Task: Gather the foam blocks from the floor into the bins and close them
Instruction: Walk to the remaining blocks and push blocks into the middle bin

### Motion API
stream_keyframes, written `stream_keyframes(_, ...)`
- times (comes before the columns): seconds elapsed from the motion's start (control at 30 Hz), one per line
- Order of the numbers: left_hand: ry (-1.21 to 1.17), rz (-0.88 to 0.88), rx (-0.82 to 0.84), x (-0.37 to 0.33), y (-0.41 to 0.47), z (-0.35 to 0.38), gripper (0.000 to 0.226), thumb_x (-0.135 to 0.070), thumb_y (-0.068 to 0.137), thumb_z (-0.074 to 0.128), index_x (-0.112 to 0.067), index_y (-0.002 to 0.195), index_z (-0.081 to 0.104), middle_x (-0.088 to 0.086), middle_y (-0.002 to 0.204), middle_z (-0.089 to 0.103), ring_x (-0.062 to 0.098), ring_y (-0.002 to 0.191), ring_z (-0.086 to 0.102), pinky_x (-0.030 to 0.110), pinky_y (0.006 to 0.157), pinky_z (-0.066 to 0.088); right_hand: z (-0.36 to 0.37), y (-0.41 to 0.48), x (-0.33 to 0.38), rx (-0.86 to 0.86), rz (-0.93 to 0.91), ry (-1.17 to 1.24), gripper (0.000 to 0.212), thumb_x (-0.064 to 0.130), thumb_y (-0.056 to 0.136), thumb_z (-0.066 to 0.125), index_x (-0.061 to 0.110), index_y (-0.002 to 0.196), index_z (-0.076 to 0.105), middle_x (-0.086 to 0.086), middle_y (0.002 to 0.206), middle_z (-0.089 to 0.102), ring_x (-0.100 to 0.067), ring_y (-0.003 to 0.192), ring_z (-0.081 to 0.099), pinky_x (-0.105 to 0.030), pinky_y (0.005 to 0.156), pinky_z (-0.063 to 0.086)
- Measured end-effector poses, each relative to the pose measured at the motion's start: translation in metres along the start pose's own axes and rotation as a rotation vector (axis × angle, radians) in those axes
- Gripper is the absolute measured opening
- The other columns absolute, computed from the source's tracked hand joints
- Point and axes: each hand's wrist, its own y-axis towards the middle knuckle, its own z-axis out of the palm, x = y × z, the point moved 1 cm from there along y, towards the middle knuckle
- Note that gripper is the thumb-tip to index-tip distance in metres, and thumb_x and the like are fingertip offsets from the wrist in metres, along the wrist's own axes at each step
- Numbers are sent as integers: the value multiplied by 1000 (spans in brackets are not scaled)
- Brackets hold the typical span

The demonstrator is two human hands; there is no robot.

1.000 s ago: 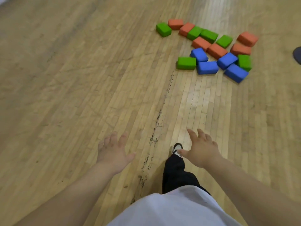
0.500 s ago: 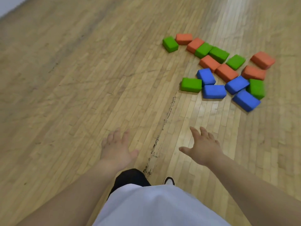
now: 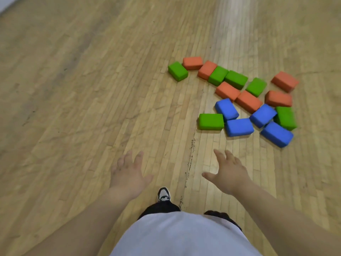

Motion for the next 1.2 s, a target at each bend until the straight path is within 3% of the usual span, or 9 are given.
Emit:
stream_keyframes(0.27,72,68,-35,-4,142,-100,95,-78,91,41,-33,163,-2,13,170,6,35,155,10,51,124,11,-70,111,52,-28,25,34,100,81,84,51,36,162,6,-8,171,7,-35,155,17,-53,121,27)
stream_keyframes(0.5,49,38,-23,-46,281,-152,94,-77,91,42,-33,163,-1,14,170,4,35,156,7,52,125,10,-137,259,60,-30,-5,96,99,75,84,57,35,162,11,-9,170,13,-33,154,18,-49,122,27)
stream_keyframes(0.9,-72,-36,-36,-146,494,-297,91,-75,93,42,-34,162,-2,11,170,0,34,156,1,53,126,6,-350,517,103,-16,-218,-80,102,77,85,56,34,163,7,-11,170,9,-36,154,16,-51,122,24)
stream_keyframes(1.2,8,81,-22,-168,722,-387,93,-77,91,43,-36,162,0,10,170,1,34,156,4,54,125,10,-424,697,127,-11,-100,-18,103,80,82,54,35,162,4,-10,171,6,-34,155,14,-52,124,21)
